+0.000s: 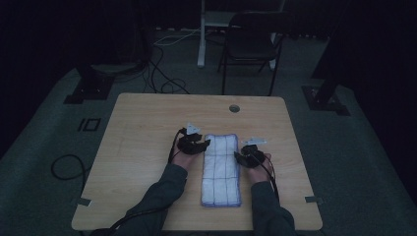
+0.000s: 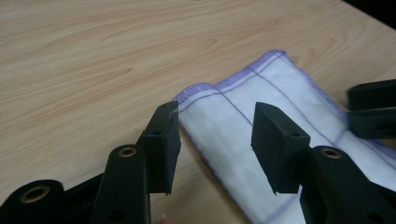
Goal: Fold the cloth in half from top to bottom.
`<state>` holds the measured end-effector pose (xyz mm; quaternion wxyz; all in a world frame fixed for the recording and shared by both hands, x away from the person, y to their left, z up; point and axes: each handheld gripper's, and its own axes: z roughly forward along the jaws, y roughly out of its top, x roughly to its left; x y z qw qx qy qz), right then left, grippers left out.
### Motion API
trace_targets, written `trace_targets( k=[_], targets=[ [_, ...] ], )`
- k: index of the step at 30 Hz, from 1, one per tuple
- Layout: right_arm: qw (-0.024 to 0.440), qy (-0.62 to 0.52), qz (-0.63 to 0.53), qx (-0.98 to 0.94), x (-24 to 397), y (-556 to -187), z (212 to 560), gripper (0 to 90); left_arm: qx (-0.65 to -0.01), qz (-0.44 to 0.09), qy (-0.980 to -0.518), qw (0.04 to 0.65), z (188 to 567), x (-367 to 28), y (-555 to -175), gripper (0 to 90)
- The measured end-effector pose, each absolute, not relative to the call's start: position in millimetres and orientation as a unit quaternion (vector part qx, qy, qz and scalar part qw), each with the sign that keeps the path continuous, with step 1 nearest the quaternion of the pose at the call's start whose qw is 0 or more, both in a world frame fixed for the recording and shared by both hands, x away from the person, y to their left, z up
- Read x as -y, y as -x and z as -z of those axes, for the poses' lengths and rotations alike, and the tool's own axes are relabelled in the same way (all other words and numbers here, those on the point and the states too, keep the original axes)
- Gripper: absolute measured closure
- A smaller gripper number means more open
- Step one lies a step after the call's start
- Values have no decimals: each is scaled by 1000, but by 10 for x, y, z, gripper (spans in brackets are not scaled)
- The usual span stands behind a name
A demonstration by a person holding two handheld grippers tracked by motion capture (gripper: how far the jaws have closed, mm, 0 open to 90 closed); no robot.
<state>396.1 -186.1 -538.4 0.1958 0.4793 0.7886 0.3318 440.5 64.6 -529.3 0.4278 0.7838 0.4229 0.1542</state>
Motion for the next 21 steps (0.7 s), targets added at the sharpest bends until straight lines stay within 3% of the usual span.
trace_targets(
  k=[12,21],
  targets=[
    [190,-480,-335,-788,1884,-3939,5386,640,-451,-149,-789,390,5437,-537,-4697,499],
    [190,-479,-334,-789,1906,-3925,5383,636,-451,-168,-792,376,5435,-436,-4710,498]
  ],
)
